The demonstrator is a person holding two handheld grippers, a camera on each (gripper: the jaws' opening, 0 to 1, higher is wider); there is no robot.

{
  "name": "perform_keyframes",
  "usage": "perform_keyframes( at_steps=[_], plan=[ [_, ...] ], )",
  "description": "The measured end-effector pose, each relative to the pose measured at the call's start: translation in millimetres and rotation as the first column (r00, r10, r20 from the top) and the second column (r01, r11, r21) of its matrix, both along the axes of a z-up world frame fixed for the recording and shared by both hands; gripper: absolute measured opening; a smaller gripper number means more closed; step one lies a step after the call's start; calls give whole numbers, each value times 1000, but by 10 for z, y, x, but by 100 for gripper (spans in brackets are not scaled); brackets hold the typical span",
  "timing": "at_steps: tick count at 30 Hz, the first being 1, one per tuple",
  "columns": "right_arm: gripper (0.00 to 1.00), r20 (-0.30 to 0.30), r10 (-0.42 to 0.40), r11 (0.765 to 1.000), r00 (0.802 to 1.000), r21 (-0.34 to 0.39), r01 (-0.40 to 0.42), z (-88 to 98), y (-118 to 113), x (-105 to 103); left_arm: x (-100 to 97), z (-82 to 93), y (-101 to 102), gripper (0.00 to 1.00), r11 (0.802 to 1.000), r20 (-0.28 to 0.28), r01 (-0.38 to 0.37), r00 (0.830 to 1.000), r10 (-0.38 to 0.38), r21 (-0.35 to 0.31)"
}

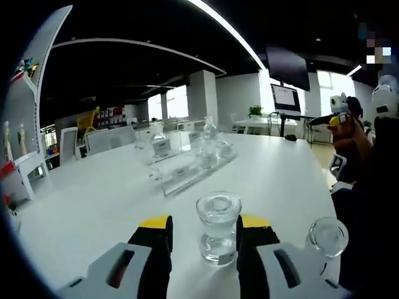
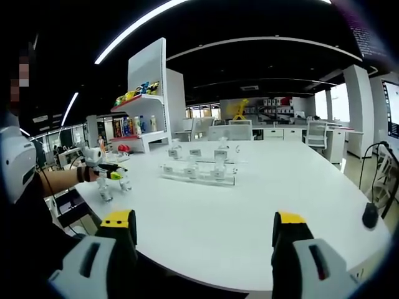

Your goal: Identify the label on the chemical reagent bottle, grasp the chemical reagent bottle, and place it in the designated position on the reagent rack

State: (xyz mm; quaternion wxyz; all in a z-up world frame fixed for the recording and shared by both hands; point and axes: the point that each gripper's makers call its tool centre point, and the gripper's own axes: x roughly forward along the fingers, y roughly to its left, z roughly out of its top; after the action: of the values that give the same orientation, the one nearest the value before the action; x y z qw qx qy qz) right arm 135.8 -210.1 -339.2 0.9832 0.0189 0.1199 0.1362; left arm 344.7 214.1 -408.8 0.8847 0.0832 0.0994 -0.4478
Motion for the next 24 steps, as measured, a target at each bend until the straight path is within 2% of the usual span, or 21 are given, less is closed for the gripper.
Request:
perform_keyframes(
  at_steps=[4,10,15,24],
  plan=[
    [86,1,-3,1000,1000,-1,3,6,-7,-5,3,-5,-37,27,1000,15,4,1000,-4,-19],
    [86,1,-2,1000,1000,-3,2,8,-8,-6,0,-16,-68,27,999,26,15,1000,-14,-43],
    [86,3,-3,1000,1000,1,3,14,-12,-2,15,-1,-68,25,999,67,13,998,-10,-37],
    [86,-2,4,1000,1000,1,-4,-4,20,0,28,8,-91,23,998,80,-1,997,6,-62]
  ],
)
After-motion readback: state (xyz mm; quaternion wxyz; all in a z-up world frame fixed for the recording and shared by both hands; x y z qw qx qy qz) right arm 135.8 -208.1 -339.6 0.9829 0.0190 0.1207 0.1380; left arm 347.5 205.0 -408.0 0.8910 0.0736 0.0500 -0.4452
